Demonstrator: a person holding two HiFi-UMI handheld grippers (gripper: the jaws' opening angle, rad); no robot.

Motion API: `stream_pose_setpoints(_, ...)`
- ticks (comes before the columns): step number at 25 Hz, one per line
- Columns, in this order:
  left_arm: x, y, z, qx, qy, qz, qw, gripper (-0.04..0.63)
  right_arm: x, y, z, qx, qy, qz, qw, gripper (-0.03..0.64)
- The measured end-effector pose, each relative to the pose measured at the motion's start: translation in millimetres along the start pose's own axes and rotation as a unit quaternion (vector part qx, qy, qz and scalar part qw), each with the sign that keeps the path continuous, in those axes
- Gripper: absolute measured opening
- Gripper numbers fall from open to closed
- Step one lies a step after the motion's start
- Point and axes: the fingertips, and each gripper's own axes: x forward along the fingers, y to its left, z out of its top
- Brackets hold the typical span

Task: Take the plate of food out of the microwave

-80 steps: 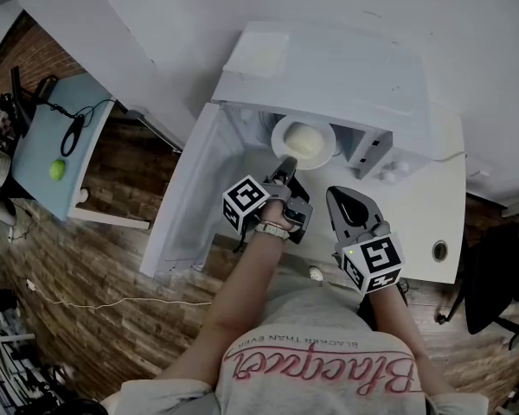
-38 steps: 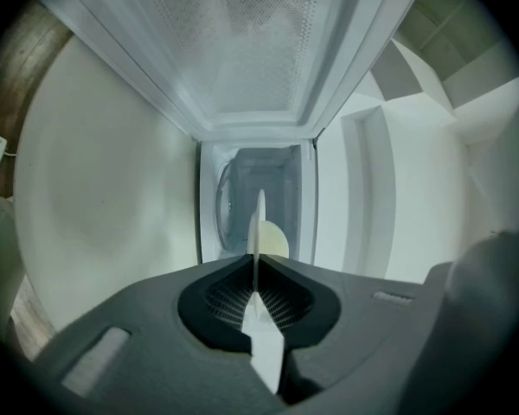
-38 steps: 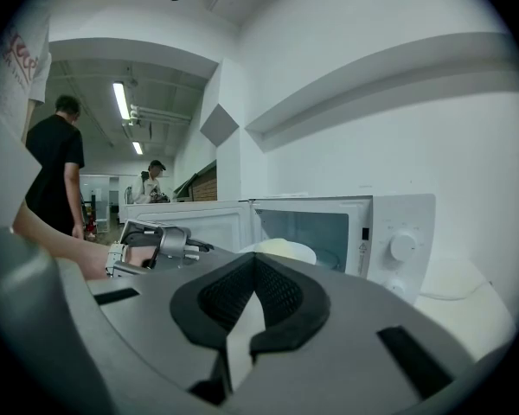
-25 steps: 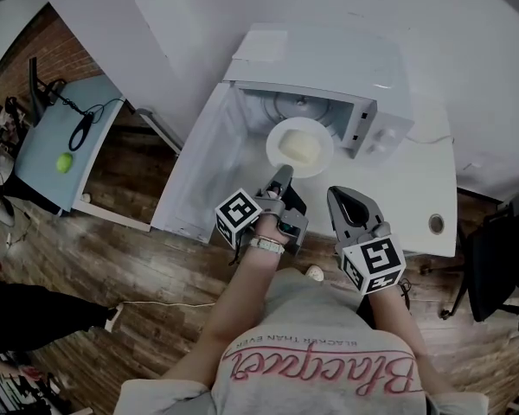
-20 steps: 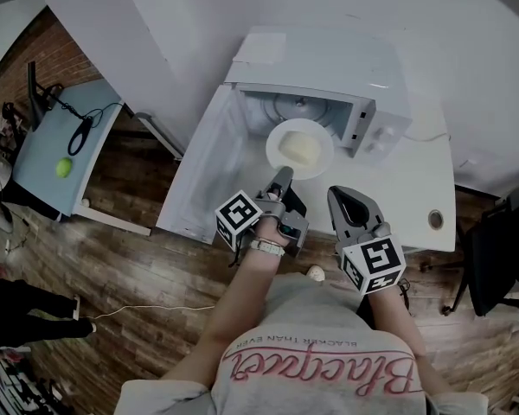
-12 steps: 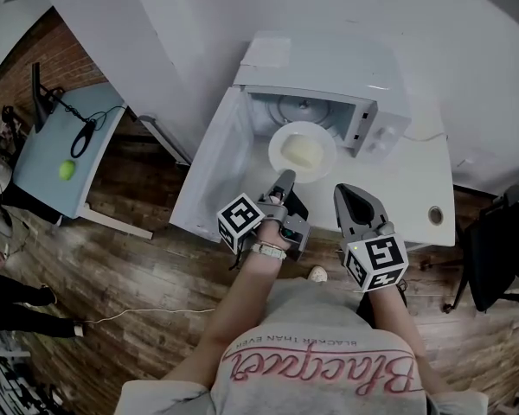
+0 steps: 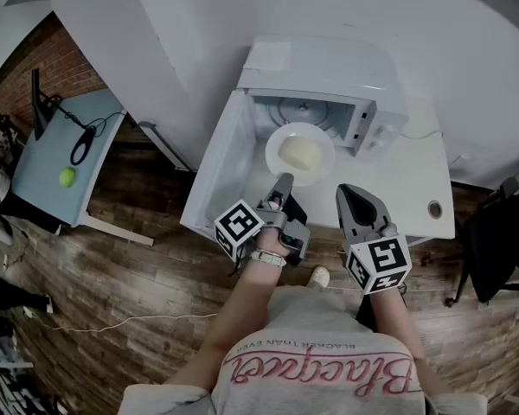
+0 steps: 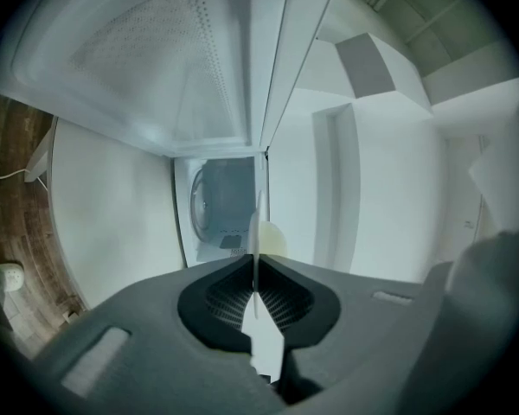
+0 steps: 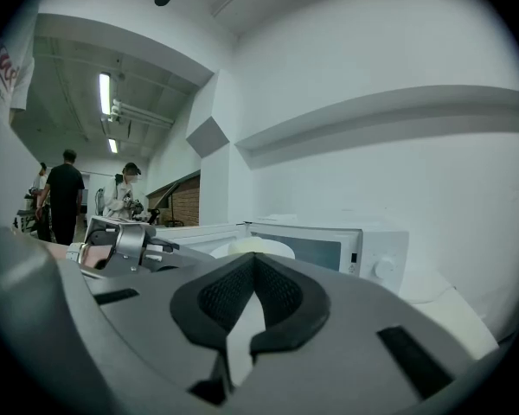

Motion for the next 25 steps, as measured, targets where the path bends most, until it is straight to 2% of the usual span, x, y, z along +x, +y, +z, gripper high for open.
stream_pose_setpoints(8, -12.3, -11.2, -3.4, -0.005, 0.017, 0.001, 0.9998, 0.018, -4.4, 9.3, 8.3, -0.008, 0.005, -0.010, 1.000, 0.009)
stream_pose_setpoints(17, -21.1, -25.7, -1.1, 0.008, 0.036, 0.006, 0.9993, 0.018, -1.5, 24.4, 24.4, -0.015, -0.004, -0.016, 1.000, 0.009)
stream_pose_setpoints(25, -11.6, -33.0, -5.2, 0.004, 0.038, 0.009, 0.9992, 0.018, 0.9, 13.7, 24.9, -0.014, -0.001, -0.017, 1.000, 0.009)
